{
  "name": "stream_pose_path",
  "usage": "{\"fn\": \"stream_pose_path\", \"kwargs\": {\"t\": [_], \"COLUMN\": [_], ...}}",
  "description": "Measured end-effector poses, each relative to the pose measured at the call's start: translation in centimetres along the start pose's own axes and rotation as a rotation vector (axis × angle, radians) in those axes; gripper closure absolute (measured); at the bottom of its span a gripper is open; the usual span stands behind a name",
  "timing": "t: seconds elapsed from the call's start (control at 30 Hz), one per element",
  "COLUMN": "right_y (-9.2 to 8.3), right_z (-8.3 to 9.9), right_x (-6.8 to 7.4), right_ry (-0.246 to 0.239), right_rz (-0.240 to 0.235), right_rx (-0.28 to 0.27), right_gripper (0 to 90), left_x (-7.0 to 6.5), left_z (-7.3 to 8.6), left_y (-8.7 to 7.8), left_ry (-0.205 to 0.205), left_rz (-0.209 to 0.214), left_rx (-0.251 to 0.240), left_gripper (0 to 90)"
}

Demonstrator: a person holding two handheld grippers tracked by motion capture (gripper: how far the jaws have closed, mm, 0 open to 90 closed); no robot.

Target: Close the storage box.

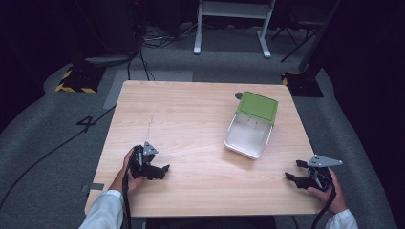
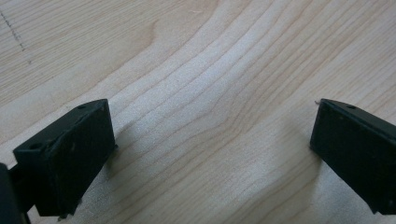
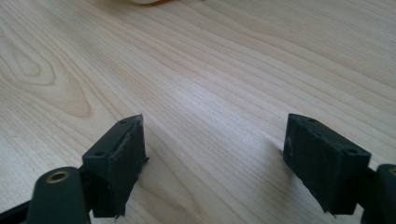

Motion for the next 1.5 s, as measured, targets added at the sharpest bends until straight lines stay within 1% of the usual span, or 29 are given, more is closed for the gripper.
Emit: {"fn": "stream_pose_path", "kwargs": {"t": [0.07, 0.1, 0.17, 0.23, 0.3, 0.33, 0.4, 0.43, 0.5, 0.57, 0.6, 0.63, 0.67, 0.7, 0.77, 0.8, 0.83, 0.87, 0.9, 0.93, 0.97, 1.0, 1.03, 1.13, 1.17, 1.2, 1.23, 1.47, 1.5], "right_y": [0.0, 0.0, 0.1, 0.1, 0.1, 0.0, -0.1, -0.2, -0.6, -1.1, -1.1, -1.6, -1.6, -2.0, -2.2, -2.2, -2.4, -2.4, -2.5, -2.5, -2.6, -2.6, -2.6, -2.4, -2.1, -2.1, -1.8, -0.2, 0.1], "right_z": [0.0, -0.2, -0.3, -0.4, -1.0, -1.4, -2.4, -3.0, -4.2, -5.5, -5.5, -6.8, -6.8, -8.1, -9.2, -9.2, -10.2, -10.2, -11.3, -11.3, -11.8, -12.9, -12.9, -14.0, -14.7, -14.7, -15.3, -16.6, -16.8], "right_x": [0.0, -0.1, -0.2, -0.2, 0.1, 0.3, 0.7, 0.8, 1.0, 1.0, 1.0, 1.0, 1.0, 1.0, 1.1, 1.1, 1.2, 1.2, 1.2, 1.2, 1.3, 1.5, 1.5, 1.9, 2.2, 2.2, 2.6, 3.8, 4.2], "right_ry": [-0.003, -0.012, -0.009, -0.016, -0.009, -0.015, -0.046, -0.059, -0.078, -0.089, -0.089, -0.095, -0.095, -0.115, -0.136, -0.136, -0.151, -0.151, -0.162, -0.162, -0.164, -0.175, -0.175, -0.188, -0.199, -0.199, -0.208, -0.231, -0.243], "right_rz": [0.0, 0.005, 0.009, 0.001, -0.034, -0.051, -0.06, -0.061, -0.07, -0.08, -0.08, -0.084, -0.084, -0.079, -0.074, -0.074, -0.075, -0.075, -0.075, -0.075, -0.079, -0.09, -0.09, -0.116, -0.132, -0.132, -0.146, -0.182, -0.19], "right_rx": [0.001, 0.001, 0.008, 0.009, -0.017, -0.029, -0.035, -0.044, -0.065, -0.093, -0.093, -0.121, -0.121, -0.133, -0.138, -0.138, -0.144, -0.144, -0.152, -0.152, -0.158, -0.168, -0.168, -0.168, -0.166, -0.166, -0.159, -0.14, -0.137], "right_gripper": [22.7, 25.1, 25.1, 25.1, 25.5, 25.5, 26.5, 27.3, 28.3, 28.4, 28.4, 28.7, 28.7, 28.7, 29.1, 29.1, 29.1, 29.1, 29.8, 29.8, 30.1, 30.9, 30.9, 31.2, 31.2, 31.2, 31.5, 32.8, 33.1], "left_x": [0.0, 0.0, 0.0, 0.0, 0.0, 0.0, 0.1, 0.0, 0.0, 0.0, 0.0, 0.0, 0.0, 0.0, 0.0, 0.0, 0.0, 0.0, 0.0, 0.0, 0.0, 0.0, 0.0, 0.0, 0.0, 0.0, 0.0, 0.0, 0.0], "left_z": [0.0, 0.0, 0.0, 0.0, 0.0, 0.0, -0.1, 0.0, 0.0, 0.0, 0.0, 0.0, 0.0, 0.0, 0.0, 0.0, 0.0, 0.0, 0.0, 0.0, 0.0, 0.0, 0.0, 0.0, 0.0, 0.0, 0.0, 0.0, 0.0], "left_y": [0.0, 0.0, 0.0, 0.0, 0.0, 0.0, 0.0, 0.0, 0.0, 0.0, 0.0, 0.0, 0.0, 0.0, 0.0, 0.0, 0.0, 0.0, 0.0, 0.0, 0.0, 0.0, 0.0, 0.0, 0.0, 0.0, 0.0, 0.0, 0.0], "left_ry": [0.001, 0.002, 0.005, 0.015, 0.026, 0.026, 0.035, 0.026, 0.027, 0.023, 0.026, 0.021, 0.021, 0.021, 0.025, 0.025, 0.025, 0.025, 0.026, 0.026, 0.026, 0.026, 0.026, 0.025, 0.026, 0.026, 0.026, 0.026, 0.025], "left_rz": [-0.001, 0.002, 0.005, 0.018, 0.037, 0.037, 0.033, 0.033, 0.029, 0.031, 0.029, 0.031, 0.031, 0.031, 0.03, 0.03, 0.036, 0.036, 0.036, 0.036, 0.036, 0.036, 0.036, 0.034, 0.034, 0.034, 0.034, 0.034, 0.034], "left_rx": [-0.001, 0.0, 0.0, 0.0, 0.002, 0.002, 0.003, 0.003, 0.001, 0.001, 0.0, 0.001, 0.001, 0.001, 0.0, 0.0, 0.002, 0.002, 0.002, 0.002, 0.002, 0.002, 0.002, 0.0, 0.0, 0.0, 0.0, 0.0, 0.0], "left_gripper": [0.1, 0.3, 0.2, 0.0, 0.1, 0.1, 0.1, 0.1, 0.1, 0.1, 0.1, 0.2, 0.2, 0.2, 0.1, 0.1, 0.1, 0.1, 0.1, 0.1, 0.1, 0.1, 0.2, 0.2, 0.2, 0.2, 0.2, 0.2, 0.2]}}
Point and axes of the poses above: each handheld gripper's, and its own axes: y roughly forward along the jaws, z roughly out of its underside, x roughly to its left, the point moved 4 cm from there along y, roughly forward along the jaws, and after that the axes turned 3 degrees about -y, right-handed, at the moved point
